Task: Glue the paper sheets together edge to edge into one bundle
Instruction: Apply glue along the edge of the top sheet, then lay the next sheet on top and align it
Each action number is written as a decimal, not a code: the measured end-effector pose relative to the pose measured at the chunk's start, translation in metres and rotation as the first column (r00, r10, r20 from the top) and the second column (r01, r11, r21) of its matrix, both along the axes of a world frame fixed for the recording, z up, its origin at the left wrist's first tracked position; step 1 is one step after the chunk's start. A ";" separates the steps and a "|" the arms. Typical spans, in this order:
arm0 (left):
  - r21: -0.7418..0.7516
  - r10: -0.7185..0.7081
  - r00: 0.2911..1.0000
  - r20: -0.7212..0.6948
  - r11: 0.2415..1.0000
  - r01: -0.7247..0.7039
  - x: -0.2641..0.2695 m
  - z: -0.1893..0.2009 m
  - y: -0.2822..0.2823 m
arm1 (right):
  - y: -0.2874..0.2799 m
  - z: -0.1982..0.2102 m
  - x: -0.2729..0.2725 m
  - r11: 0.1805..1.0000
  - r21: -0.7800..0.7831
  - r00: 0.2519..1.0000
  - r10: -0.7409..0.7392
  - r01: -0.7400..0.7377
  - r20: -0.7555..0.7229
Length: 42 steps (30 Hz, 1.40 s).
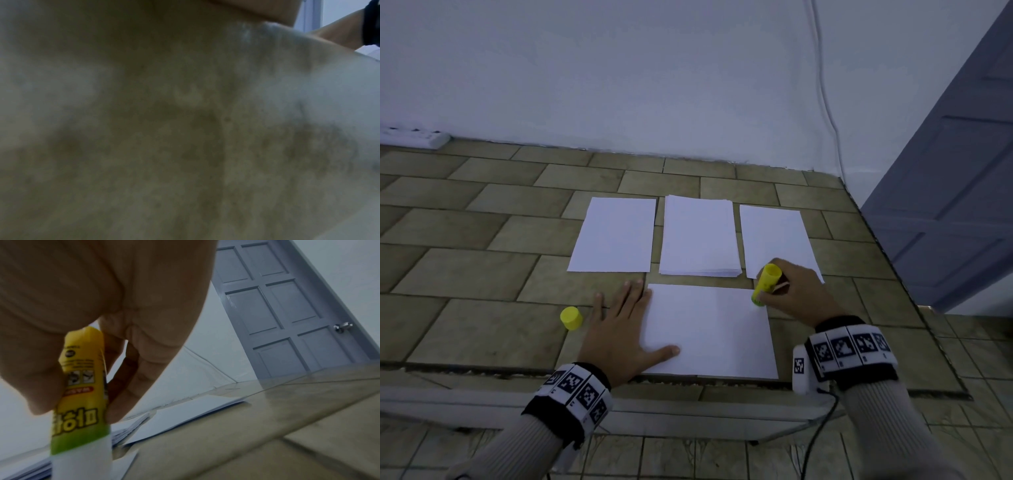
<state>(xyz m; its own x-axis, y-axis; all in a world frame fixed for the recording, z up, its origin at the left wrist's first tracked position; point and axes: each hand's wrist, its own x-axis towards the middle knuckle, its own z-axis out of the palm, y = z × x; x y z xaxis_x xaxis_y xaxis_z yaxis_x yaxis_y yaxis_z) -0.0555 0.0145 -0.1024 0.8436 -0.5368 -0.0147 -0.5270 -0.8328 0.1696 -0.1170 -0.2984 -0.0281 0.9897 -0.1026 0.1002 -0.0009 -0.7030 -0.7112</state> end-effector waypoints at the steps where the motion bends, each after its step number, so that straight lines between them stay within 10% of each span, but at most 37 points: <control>1: -0.011 0.001 1.000 0.002 1.000 -0.001 0.000 -0.001 0.000 | -0.001 -0.001 0.005 1.000 -0.005 1.000 -0.016 0.016 0.010; 10: 0.006 0.001 1.000 0.000 1.000 -0.001 0.001 -0.002 0.001 | -0.002 0.002 0.002 0.961 -0.184 0.978 -0.211 0.208 0.004; 16: 0.031 0.004 1.000 -0.014 1.000 -0.003 0.000 0.000 0.000 | -0.014 0.001 -0.027 0.851 -0.519 0.915 -0.271 0.083 -0.298; 27: 0.039 -0.009 1.000 0.011 0.999 0.009 0.000 0.001 -0.001 | -0.040 -0.003 -0.041 0.810 -0.091 0.799 -0.586 0.579 -0.137; 36: 0.023 -0.037 0.999 0.024 0.999 0.036 0.000 -0.004 0.001 | -0.053 -0.011 -0.034 0.778 -0.094 0.759 -0.627 0.621 -0.178; 42: -0.013 -0.034 0.999 0.012 0.999 0.034 0.000 -0.004 0.002 | -0.033 -0.009 -0.045 0.874 -0.271 0.673 -0.484 0.404 -0.559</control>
<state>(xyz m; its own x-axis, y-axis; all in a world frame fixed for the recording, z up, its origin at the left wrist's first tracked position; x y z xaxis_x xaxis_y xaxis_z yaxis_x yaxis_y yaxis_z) -0.0555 0.0164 -0.1064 0.8251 -0.5650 0.0024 -0.5567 -0.8122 0.1745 -0.1621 -0.3310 -0.0369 0.6864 -0.5733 -0.4473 -0.7254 -0.5828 -0.3662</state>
